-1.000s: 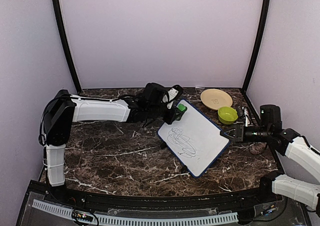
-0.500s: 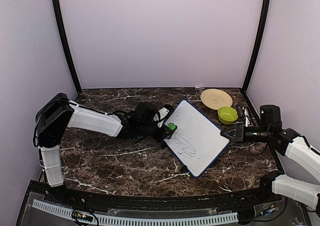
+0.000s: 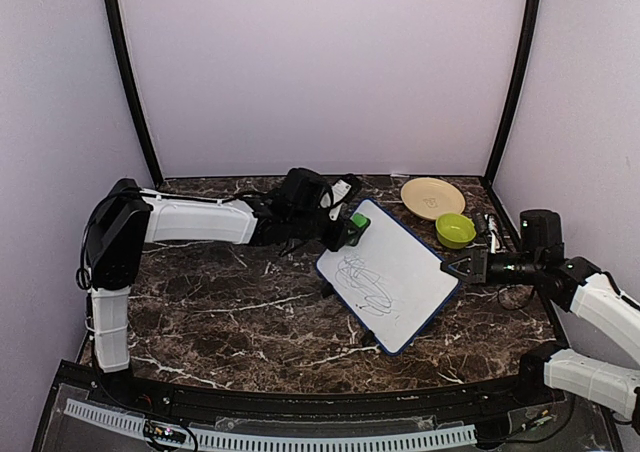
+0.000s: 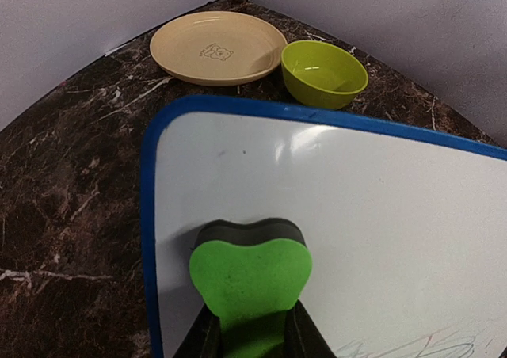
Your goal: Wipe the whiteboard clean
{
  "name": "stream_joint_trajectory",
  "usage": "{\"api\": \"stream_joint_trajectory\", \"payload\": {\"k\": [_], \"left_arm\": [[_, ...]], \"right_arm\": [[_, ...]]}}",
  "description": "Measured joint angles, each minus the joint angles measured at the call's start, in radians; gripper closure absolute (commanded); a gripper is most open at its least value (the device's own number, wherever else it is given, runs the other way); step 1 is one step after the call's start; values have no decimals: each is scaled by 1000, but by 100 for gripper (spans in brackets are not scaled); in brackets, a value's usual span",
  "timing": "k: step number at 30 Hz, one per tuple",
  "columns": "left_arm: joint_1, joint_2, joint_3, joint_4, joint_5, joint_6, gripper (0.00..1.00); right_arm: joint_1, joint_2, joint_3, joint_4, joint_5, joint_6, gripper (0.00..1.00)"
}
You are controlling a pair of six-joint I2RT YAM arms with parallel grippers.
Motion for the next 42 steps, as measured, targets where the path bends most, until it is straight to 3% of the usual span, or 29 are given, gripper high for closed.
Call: {"api": "stream_joint_trajectory", "payload": {"k": [6, 13, 19, 31, 35, 42], "left_arm": [[29, 9, 28, -29, 77, 3, 100], [31, -26, -132, 33, 129, -29, 100], [5, -50, -192, 33, 74, -32, 100], [-26, -19, 8, -110, -36, 3, 100], [-29, -18, -21, -62, -36, 3, 100], [-71, -53, -262, 186, -110, -2, 100]], "right_arm": [[0, 0, 0, 2, -5, -2, 100], [0, 0, 0, -4, 7, 6, 100], [0, 0, 0, -4, 7, 5, 100], [0, 0, 0, 2, -3, 0, 100], [0, 0, 0, 1, -3, 0, 100], [0, 0, 0, -6, 9, 5, 100]]}}
